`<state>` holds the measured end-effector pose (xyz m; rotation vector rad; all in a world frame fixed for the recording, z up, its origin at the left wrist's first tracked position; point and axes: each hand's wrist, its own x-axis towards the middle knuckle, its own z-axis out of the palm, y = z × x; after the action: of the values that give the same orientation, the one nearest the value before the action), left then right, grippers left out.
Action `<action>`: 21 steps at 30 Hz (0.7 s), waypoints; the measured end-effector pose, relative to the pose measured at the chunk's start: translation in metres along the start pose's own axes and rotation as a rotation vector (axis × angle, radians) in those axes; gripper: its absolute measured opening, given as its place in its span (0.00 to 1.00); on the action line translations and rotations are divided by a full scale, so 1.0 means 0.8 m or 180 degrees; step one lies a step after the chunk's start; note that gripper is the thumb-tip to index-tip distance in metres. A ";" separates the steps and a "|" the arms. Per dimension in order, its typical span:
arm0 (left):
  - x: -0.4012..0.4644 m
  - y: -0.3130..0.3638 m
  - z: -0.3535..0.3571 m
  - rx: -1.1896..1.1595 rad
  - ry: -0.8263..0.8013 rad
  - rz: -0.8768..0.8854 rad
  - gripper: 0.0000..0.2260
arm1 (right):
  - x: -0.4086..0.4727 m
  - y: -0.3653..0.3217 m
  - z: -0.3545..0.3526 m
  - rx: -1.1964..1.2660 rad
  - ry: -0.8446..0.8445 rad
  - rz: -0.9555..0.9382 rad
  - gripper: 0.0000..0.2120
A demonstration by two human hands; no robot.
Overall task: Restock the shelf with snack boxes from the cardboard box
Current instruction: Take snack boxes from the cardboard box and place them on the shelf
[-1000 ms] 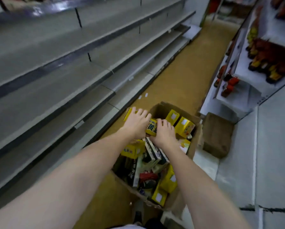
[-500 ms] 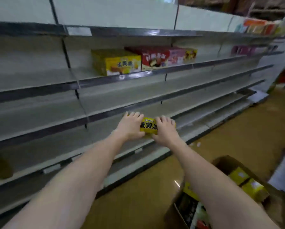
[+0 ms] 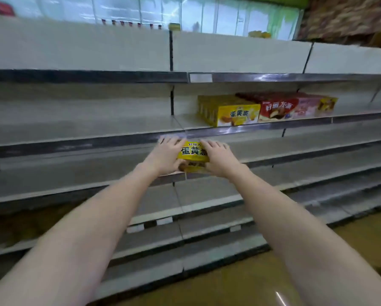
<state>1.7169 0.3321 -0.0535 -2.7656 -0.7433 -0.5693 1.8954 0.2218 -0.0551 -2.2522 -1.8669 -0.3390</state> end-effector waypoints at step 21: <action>0.171 -0.140 -0.008 0.0067 0.0316 -0.0366 0.19 | 0.236 0.048 -0.007 -0.0040 0.0924 -0.0636 0.32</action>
<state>1.7659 0.4839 0.0225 -2.6662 -0.8842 -0.7112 1.9661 0.3904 0.0063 -1.9037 -1.9357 -0.6709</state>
